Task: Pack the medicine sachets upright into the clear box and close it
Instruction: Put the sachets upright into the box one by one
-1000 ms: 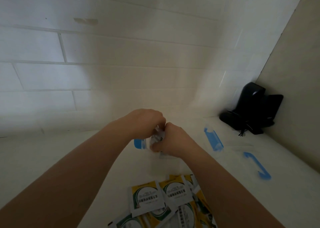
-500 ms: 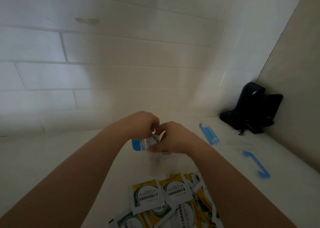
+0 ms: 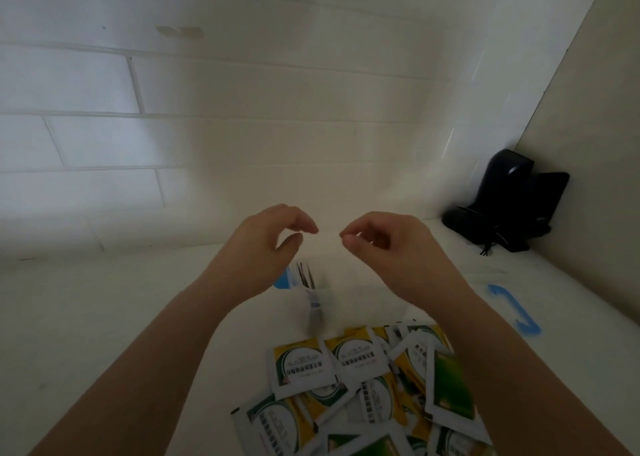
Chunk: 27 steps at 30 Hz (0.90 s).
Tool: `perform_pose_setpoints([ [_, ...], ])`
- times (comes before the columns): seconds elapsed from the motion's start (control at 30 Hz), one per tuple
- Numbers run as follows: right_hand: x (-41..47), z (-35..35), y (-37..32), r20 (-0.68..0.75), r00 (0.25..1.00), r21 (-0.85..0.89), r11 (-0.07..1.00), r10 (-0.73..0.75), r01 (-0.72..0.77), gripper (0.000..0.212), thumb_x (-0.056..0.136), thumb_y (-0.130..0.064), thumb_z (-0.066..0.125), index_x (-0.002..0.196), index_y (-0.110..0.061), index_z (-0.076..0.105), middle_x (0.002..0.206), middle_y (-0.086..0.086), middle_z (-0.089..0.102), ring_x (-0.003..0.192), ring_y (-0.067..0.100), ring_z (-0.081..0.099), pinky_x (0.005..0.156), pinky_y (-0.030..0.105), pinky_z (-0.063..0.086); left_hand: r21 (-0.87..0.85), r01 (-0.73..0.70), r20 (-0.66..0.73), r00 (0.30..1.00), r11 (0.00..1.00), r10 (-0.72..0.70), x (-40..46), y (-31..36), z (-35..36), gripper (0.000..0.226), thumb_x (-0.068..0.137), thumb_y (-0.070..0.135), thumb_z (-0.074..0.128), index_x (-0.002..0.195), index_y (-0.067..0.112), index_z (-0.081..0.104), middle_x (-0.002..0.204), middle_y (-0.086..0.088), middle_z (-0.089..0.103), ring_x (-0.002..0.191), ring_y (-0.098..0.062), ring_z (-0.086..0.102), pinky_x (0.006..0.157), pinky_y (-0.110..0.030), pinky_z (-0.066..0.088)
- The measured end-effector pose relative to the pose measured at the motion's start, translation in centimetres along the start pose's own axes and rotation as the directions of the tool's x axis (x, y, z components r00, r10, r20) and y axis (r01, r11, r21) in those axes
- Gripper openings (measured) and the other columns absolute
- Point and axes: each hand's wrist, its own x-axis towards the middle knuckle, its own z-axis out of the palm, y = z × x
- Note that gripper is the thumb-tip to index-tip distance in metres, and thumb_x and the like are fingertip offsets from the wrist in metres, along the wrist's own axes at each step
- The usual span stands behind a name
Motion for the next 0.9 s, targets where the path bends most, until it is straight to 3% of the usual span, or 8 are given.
perform_pose_setpoints([
  [0.1, -4.4, -0.3, 0.2, 0.153, 0.988, 0.016, 1.0, -0.016, 0.014, 0.007, 0.082, -0.034, 0.055, 0.079, -0.037, 0.061, 0.059, -0.014, 0.057, 0.052, -0.001, 0.051, 0.05, 0.008, 0.043, -0.066, 0.044, -0.136, 0.989, 0.997, -0.053, -4.4, 0.0, 0.0, 0.022, 0.085, 0.005, 0.051, 0.079, 0.026, 0.055, 0.088, 0.016, 0.06, 0.086, -0.002, 0.057, 0.07, -0.009, 0.045],
  [0.2, -7.7, 1.7, 2.1, 0.356, 0.932, -0.138, 0.99, 0.064, -0.015, 0.011, 0.083, -0.037, 0.058, 0.093, -0.036, 0.063, 0.076, -0.015, 0.059, 0.069, 0.0, 0.054, 0.064, 0.012, 0.047, -0.072, 0.3, -0.028, 0.953, 0.951, -0.303, -8.2, -0.4, 1.7, 0.02, 0.084, 0.007, 0.051, 0.075, 0.025, 0.05, 0.082, 0.006, 0.058, 0.071, -0.012, 0.053, 0.06, -0.02, 0.042],
  [0.3, -9.4, 3.7, 3.7, 0.393, 0.914, -0.217, 0.976, 0.103, -0.016, 0.031, 0.083, -0.039, 0.058, 0.113, -0.028, 0.058, 0.094, -0.013, 0.049, 0.09, 0.003, 0.049, 0.084, 0.018, 0.042, 0.096, 0.435, 0.15, 0.883, 0.895, -0.445, -10.2, -1.1, 4.0, 0.013, 0.088, 0.03, 0.051, 0.1, 0.029, 0.052, 0.114, 0.004, 0.054, 0.105, -0.014, 0.049, 0.085, -0.025, 0.04],
  [0.37, -9.9, 4.2, 3.9, 0.356, 0.93, -0.194, 0.981, 0.095, -0.026, 0.038, 0.081, -0.042, 0.06, 0.116, -0.027, 0.055, 0.1, -0.012, 0.047, 0.095, 0.003, 0.045, 0.087, 0.017, 0.039, 0.294, 0.341, 0.222, 0.884, 0.893, -0.411, -10.7, -1.7, 5.4, 0.044, 0.087, 0.046, 0.048, 0.126, 0.026, 0.044, 0.136, 0.006, 0.041, 0.126, -0.014, 0.034, 0.104, -0.028, 0.03],
  [0.47, -10.3, 4.9, 3.7, 0.317, 0.942, -0.211, 0.977, 0.111, -0.044, 0.049, 0.079, -0.051, 0.058, 0.121, -0.028, 0.05, 0.11, -0.009, 0.048, 0.1, 0.005, 0.045, 0.09, 0.019, 0.039, 0.322, 0.271, 0.215, 0.912, 0.907, -0.349, -10.9, -1.6, 5.9, 0.046, 0.085, 0.047, 0.05, 0.127, 0.03, 0.041, 0.137, 0.012, 0.038, 0.129, -0.011, 0.031, 0.108, -0.03, 0.024],
  [0.63, -10.8, 6.8, 3.7, 0.265, 0.961, -0.442, 0.896, 0.082, 0.045, 0.061, 0.076, -0.062, 0.05, 0.124, -0.024, 0.045, 0.113, -0.003, 0.043, 0.106, 0.014, 0.04, 0.089, 0.027, 0.037, 0.072, 0.363, 0.143, 0.918, 0.929, -0.37, -11.2, -0.6, 5.6, 0.021, 0.083, 0.029, 0.059, 0.089, 0.034, 0.039, 0.088, 0.017, 0.051, 0.089, -0.012, 0.052, 0.094, -0.034, 0.041],
  [0.8, -10.8, 7.2, 3.9, 0.217, 0.972, -0.37, 0.929, 0.095, -0.008, 0.047, 0.08, -0.051, 0.054, 0.12, -0.028, 0.048, 0.112, -0.006, 0.042, 0.108, 0.011, 0.037, 0.093, 0.026, 0.036, -0.362, 0.526, 0.0, 0.826, 0.769, -0.564, -10.8, -1.1, 4.5, 0.03, 0.085, 0.012, 0.057, 0.105, 0.034, 0.05, 0.099, 0.002, 0.063, 0.083, -0.012, 0.06, 0.067, -0.026, 0.05],
  [0.9, -10.8, 7.1, 4.1, 0.186, 0.974, -0.253, 0.964, 0.128, -0.078, 0.034, 0.076, -0.044, 0.063, 0.103, -0.029, 0.052, 0.1, -0.011, 0.042, 0.099, 0.007, 0.038, 0.087, 0.019, 0.034, -0.529, 0.507, -0.035, 0.788, 0.68, -0.614, -10.8, -1.3, 3.6, 0.031, 0.083, 0.003, 0.057, 0.103, 0.027, 0.058, 0.095, -0.001, 0.068, 0.083, -0.014, 0.064, 0.067, -0.026, 0.05],
])
